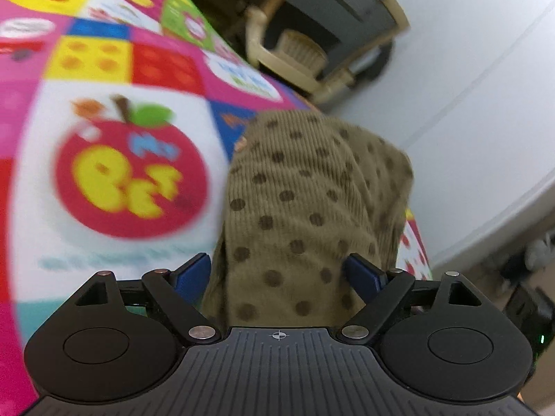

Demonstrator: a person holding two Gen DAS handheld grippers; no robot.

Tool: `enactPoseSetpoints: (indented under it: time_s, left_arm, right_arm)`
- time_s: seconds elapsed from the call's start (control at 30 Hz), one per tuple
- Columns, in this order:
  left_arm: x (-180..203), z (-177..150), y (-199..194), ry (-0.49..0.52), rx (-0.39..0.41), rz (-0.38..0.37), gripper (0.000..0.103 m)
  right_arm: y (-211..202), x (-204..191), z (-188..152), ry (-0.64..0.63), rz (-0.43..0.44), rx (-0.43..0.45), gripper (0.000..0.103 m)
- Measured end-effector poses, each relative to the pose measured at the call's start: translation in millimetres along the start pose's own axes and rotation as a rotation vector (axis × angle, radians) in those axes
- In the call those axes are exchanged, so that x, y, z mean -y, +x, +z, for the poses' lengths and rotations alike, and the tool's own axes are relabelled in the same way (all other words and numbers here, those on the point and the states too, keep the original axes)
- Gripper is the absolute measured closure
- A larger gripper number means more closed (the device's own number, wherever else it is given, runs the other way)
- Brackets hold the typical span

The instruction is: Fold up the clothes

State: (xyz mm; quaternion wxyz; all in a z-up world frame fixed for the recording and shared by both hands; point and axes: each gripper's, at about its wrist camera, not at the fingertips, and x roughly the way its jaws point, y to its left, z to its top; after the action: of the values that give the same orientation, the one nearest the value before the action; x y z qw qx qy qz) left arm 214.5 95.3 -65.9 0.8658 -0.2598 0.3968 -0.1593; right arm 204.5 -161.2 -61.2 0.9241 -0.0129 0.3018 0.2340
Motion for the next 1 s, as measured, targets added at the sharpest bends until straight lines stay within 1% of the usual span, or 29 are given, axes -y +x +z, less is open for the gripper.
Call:
enactPoseSetpoints:
  time_s: [0.07, 0.13, 0.17, 0.23, 0.3, 0.33, 0.37, 0.43, 0.5, 0.57, 0.63, 0.73, 0.8, 0.87, 1.0]
  left_arm:
    - [-7.3, 5.4, -12.2, -0.004, 0.028, 0.023, 0.015]
    - [-9.3, 6.7, -21.0, 0.01, 0.042, 0.039, 0.015]
    - [-8.6, 6.2, -24.2, 0.021, 0.044, 0.044, 0.015]
    - [-3.8, 0.5, -29.5, 0.05, 0.027, 0.03, 0.015]
    - [8.4, -0.6, -31.0, 0.112, 0.028, 0.033, 0.015]
    - [15.8, 0.8, -33.2, 0.153, 0.056, 0.035, 0.015]
    - [23.0, 2.2, -35.6, 0.194, 0.083, 0.036, 0.015]
    - [33.9, 5.6, -44.9, 0.275, 0.154, 0.031, 0.014]
    - [43.5, 7.3, -48.2, 0.347, 0.191, 0.007, 0.013]
    - [47.9, 7.1, -34.9, 0.373, 0.162, 0.006, 0.013]
    - [50.2, 2.4, -19.3, 0.407, 0.121, 0.02, 0.014]
    - [50.4, -10.8, 7.4, 0.473, 0.043, 0.06, 0.013]
    - [47.7, -18.1, 6.8, 0.512, 0.04, 0.074, 0.012]
    - [43.9, -18.2, 2.8, 0.5, 0.034, 0.062, 0.012]
    - [38.7, -17.8, -1.4, 0.483, 0.035, 0.041, 0.01]
  right_arm:
    - [4.5, -9.9, 3.9, -0.017, 0.022, 0.003, 0.06]
    - [1.9, -8.7, 4.1, -0.045, -0.002, 0.001, 0.06]
    - [0.4, -7.8, 4.0, -0.059, -0.015, -0.001, 0.057]
    - [-9.1, 4.0, -0.8, -0.073, -0.069, -0.009, 0.05]
    - [-19.7, 21.7, -3.5, -0.056, -0.115, -0.02, 0.049]
    - [-25.1, 30.6, -4.0, -0.046, -0.133, -0.025, 0.049]
    - [-31.5, 40.2, -2.1, -0.033, -0.138, -0.025, 0.046]
    - [-46.9, 47.6, 6.0, -0.019, -0.126, 0.001, 0.045]
    - [-58.1, 44.9, 19.7, -0.039, -0.119, 0.049, 0.045]
    - [-65.8, 35.1, 39.9, -0.071, -0.091, 0.109, 0.043]
    - [-65.4, 25.5, 62.8, -0.088, -0.034, 0.151, 0.043]
    - [-48.1, 17.1, 96.4, -0.06, 0.073, 0.168, 0.044]
    - [-28.7, 16.0, 110.9, -0.024, 0.13, 0.153, 0.044]
    - [1.1, 13.2, 117.4, -0.003, 0.156, 0.106, 0.044]
    - [75.8, 8.5, 101.8, -0.101, -0.031, -0.069, 0.042]
